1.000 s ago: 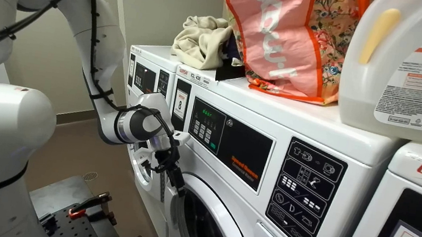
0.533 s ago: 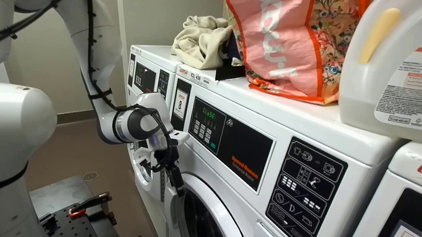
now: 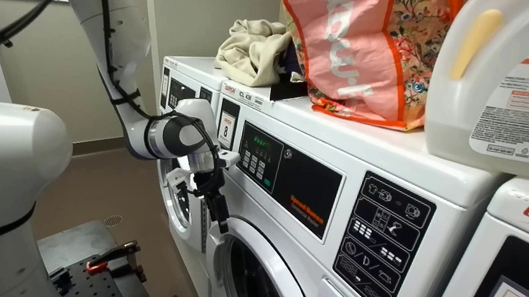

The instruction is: Close the loader of the washing machine in the middle

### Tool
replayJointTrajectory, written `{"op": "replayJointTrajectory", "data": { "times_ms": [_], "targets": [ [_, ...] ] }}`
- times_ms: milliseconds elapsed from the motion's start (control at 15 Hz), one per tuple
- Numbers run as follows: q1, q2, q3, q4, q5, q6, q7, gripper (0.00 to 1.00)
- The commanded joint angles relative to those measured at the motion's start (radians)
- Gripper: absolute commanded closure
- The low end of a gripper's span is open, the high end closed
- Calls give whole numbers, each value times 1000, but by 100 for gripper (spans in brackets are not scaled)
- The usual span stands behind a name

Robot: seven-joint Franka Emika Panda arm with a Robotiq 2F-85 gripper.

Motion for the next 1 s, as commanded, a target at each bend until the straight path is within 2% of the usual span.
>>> {"op": "replayJointTrajectory", "data": {
  "times_ms": [0, 67, 400, 533, 733, 933],
  "targets": [
    [52, -209, -86, -35, -102, -120, -12, 0],
    [97, -241, -128, -37, -101, -144, -26, 0],
    [262, -425, -328, -24, -311, -218, 74, 0],
    [295, -488, -367, -8, -414, -239, 142, 0],
    [274, -598, -337, 14, -583, -305, 274, 0],
    [193, -747, -225, 23, -753, -432, 424, 0]
  ]
}}
